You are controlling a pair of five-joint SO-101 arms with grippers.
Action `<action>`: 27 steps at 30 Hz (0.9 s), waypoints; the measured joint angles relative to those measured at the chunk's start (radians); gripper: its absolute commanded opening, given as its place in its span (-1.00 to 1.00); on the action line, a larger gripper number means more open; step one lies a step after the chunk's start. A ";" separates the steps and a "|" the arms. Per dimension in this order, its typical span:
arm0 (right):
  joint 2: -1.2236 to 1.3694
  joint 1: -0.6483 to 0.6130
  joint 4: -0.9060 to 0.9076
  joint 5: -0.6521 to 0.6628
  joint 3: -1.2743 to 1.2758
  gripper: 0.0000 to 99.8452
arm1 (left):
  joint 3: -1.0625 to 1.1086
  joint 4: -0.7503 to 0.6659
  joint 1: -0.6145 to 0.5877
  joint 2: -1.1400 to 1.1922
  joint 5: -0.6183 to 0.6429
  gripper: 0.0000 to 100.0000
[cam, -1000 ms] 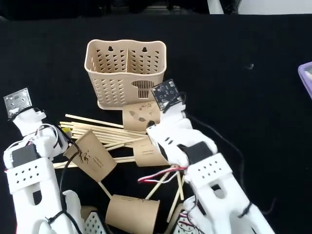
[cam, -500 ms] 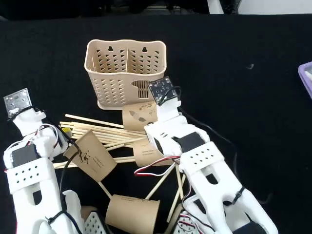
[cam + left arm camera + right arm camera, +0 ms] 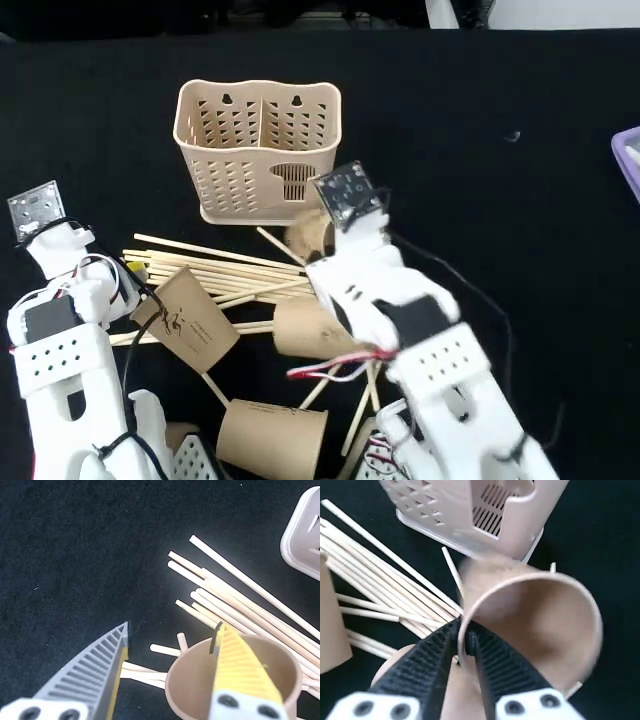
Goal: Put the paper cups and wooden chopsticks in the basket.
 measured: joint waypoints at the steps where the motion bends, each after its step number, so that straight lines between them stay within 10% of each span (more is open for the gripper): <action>1: -0.038 0.002 0.037 0.028 -0.018 -0.98 | 0.000 0.000 0.000 0.000 0.000 -0.45; 10: -0.129 0.005 0.310 0.198 -0.457 -0.98 | 0.000 0.000 0.000 0.000 0.000 -0.45; 27: 0.615 0.008 0.282 0.405 -1.240 -0.98 | 0.000 0.000 -0.002 0.000 0.000 -0.45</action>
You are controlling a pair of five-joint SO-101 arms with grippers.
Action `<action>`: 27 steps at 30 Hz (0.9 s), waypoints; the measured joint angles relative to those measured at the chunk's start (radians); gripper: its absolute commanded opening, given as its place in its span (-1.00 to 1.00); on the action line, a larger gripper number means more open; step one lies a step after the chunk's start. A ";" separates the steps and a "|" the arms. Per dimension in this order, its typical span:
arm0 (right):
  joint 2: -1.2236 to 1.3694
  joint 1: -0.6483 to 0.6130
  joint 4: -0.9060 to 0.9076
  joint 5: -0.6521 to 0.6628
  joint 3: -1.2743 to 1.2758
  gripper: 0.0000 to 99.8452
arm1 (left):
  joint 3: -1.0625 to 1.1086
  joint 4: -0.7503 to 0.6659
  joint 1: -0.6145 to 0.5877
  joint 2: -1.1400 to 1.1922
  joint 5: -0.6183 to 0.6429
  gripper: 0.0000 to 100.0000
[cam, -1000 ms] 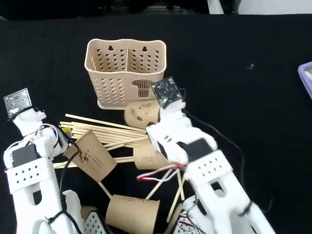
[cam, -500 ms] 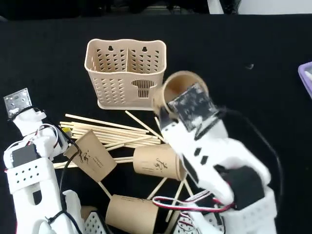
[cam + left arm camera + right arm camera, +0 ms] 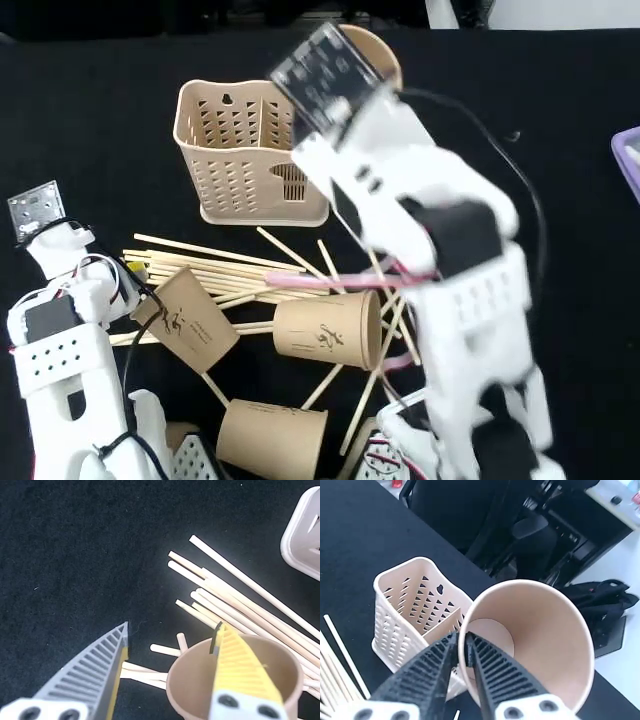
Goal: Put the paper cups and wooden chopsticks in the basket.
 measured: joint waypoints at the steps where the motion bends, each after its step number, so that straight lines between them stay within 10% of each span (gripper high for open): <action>1: 0.038 0.000 -0.003 0.000 -0.029 -0.98 | 0.000 0.000 -0.003 0.000 0.000 -0.45; 27: 0.362 -0.058 0.071 0.089 -0.201 -0.96 | 0.009 0.000 -0.005 -0.003 0.000 -0.45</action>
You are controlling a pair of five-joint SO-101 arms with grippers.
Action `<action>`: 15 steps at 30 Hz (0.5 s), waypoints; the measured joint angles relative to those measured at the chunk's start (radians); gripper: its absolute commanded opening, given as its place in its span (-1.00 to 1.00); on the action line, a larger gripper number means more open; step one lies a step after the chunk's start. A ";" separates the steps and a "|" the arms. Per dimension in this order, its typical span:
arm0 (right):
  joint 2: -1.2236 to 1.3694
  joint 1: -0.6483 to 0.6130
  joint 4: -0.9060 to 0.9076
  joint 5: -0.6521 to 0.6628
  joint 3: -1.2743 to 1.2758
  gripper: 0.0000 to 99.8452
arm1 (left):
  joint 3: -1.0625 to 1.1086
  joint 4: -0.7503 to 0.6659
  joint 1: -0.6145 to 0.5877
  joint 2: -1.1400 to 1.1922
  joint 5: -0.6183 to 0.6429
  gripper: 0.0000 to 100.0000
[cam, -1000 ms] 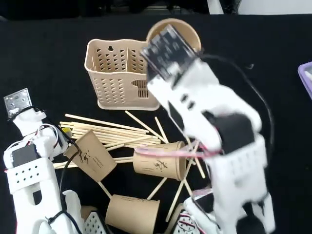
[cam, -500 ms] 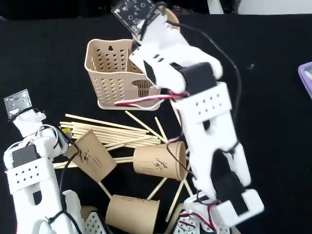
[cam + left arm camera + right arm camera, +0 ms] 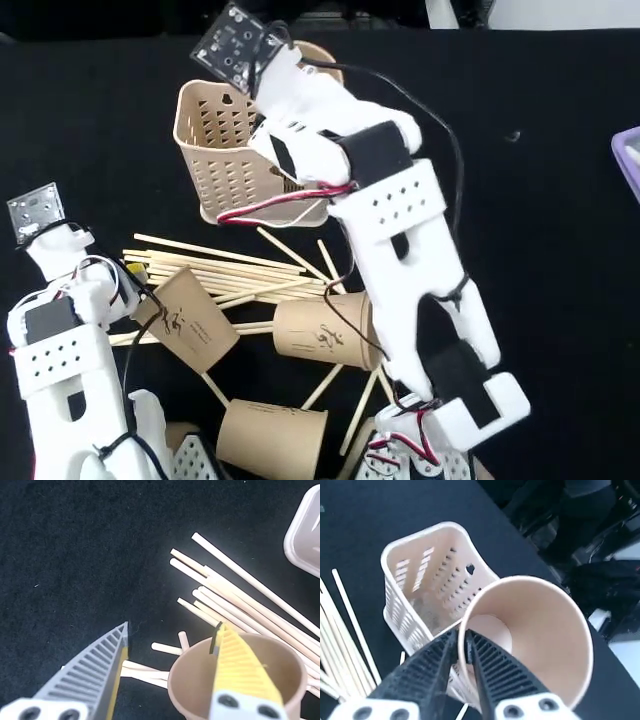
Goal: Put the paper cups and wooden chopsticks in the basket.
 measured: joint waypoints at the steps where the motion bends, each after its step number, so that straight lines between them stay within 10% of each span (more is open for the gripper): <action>1: 0.003 0.000 0.000 0.002 0.000 -0.90 | 0.000 0.000 0.000 0.000 0.000 -0.45; 6: 0.015 0.000 0.003 0.002 -0.002 -0.46 | 0.000 0.000 0.000 0.000 0.000 -0.45; 15: -0.078 0.000 0.216 0.003 -0.127 -0.46 | 0.000 0.000 0.000 0.000 0.000 -0.45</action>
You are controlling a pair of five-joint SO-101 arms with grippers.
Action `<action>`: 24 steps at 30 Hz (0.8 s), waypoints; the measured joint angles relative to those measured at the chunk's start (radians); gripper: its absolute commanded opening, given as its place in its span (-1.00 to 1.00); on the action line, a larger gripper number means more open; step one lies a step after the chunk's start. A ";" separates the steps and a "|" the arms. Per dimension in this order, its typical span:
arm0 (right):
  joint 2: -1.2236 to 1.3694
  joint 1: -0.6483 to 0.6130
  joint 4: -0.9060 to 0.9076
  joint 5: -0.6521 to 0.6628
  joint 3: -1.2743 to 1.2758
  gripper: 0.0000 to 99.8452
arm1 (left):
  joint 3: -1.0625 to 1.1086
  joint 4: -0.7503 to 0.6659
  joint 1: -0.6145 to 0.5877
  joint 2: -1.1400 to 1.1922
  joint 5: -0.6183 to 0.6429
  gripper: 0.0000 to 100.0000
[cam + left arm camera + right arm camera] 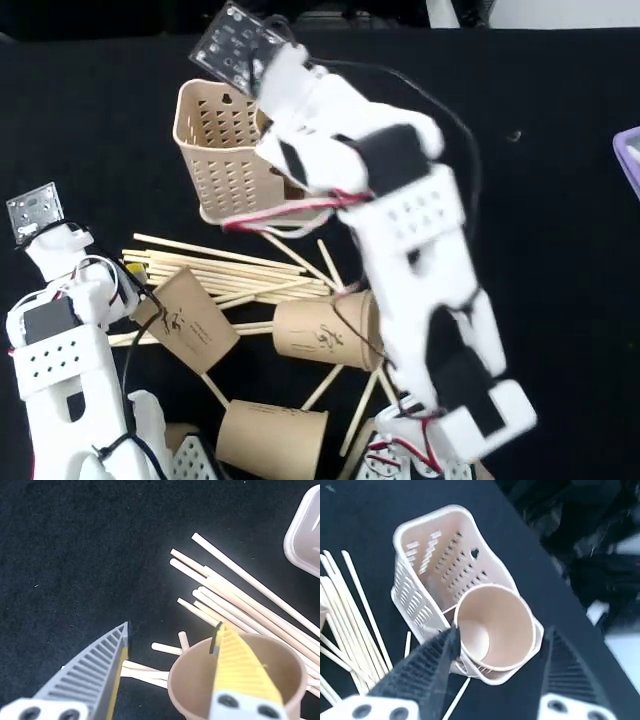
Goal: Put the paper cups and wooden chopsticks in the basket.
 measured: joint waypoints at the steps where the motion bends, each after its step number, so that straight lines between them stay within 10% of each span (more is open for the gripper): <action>1: -0.031 0.000 0.038 0.000 -0.006 -0.46 | 0.000 0.000 0.000 0.000 0.000 -0.45; 10: -0.371 -0.002 0.227 0.094 0.170 -0.46 | 0.000 0.000 0.000 0.000 0.000 -0.45; 24: -1.060 0.158 -0.086 0.373 1.418 -0.46 | 0.000 0.000 0.000 0.000 0.000 -0.45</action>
